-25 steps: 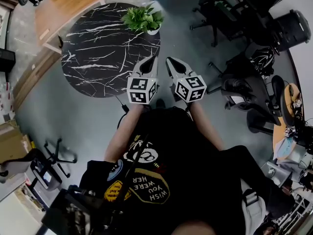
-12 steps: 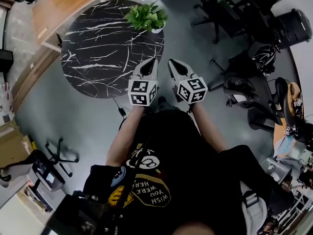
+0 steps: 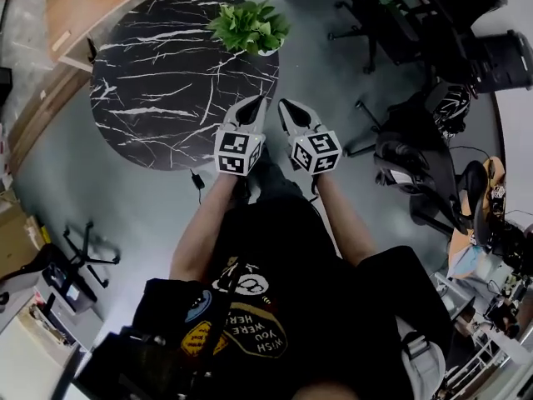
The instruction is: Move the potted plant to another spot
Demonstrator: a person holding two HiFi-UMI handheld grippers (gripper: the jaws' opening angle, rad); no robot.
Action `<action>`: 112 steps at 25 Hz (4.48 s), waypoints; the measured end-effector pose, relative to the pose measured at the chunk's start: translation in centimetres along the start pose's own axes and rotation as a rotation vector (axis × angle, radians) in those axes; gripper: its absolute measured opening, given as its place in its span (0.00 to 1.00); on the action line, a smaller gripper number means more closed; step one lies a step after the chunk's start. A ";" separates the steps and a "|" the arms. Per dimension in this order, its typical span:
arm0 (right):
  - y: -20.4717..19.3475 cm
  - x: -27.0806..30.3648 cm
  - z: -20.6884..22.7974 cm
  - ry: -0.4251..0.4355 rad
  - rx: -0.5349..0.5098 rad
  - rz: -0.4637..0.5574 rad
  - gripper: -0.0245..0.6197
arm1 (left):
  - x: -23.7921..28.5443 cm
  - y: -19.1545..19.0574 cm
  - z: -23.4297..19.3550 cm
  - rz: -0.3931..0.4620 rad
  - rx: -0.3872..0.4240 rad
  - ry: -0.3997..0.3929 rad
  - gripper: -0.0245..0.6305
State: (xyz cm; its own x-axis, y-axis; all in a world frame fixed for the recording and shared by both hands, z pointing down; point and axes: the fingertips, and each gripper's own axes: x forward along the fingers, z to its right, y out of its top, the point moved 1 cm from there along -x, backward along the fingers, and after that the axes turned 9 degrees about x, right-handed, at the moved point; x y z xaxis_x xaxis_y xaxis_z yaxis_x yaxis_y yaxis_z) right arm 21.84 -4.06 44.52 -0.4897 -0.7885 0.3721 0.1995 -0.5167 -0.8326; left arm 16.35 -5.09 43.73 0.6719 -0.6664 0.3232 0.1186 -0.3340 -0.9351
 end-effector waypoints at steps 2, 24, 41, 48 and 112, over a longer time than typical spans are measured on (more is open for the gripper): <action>0.1 1.7 1.5 0.017 -0.012 -0.004 0.04 | 1.7 -0.8 -0.8 -0.013 -0.004 0.009 0.04; -6.5 23.3 17.2 -0.087 -0.148 -0.033 0.88 | 11.6 -8.9 -9.9 -0.070 -0.101 0.128 0.04; -4.7 29.0 17.3 0.025 -0.291 0.012 0.83 | 10.7 -8.4 -10.9 -0.015 -0.151 0.165 0.04; -6.6 30.0 12.9 0.100 -0.303 -0.025 0.83 | 7.3 -8.4 -11.8 0.018 -0.172 0.273 0.04; -10.2 42.8 -3.9 0.253 -0.398 -0.128 0.82 | -7.8 -11.7 -27.7 0.014 -0.232 0.650 0.04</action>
State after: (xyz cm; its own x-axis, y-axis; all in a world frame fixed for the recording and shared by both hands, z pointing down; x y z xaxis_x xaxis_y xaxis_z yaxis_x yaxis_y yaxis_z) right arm -4.41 -31.23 67.30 -0.6901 -0.5956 0.4111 -0.1912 -0.3978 -0.8973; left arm -10.53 -14.42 56.20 0.0886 -0.9118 0.4010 -0.0951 -0.4085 -0.9078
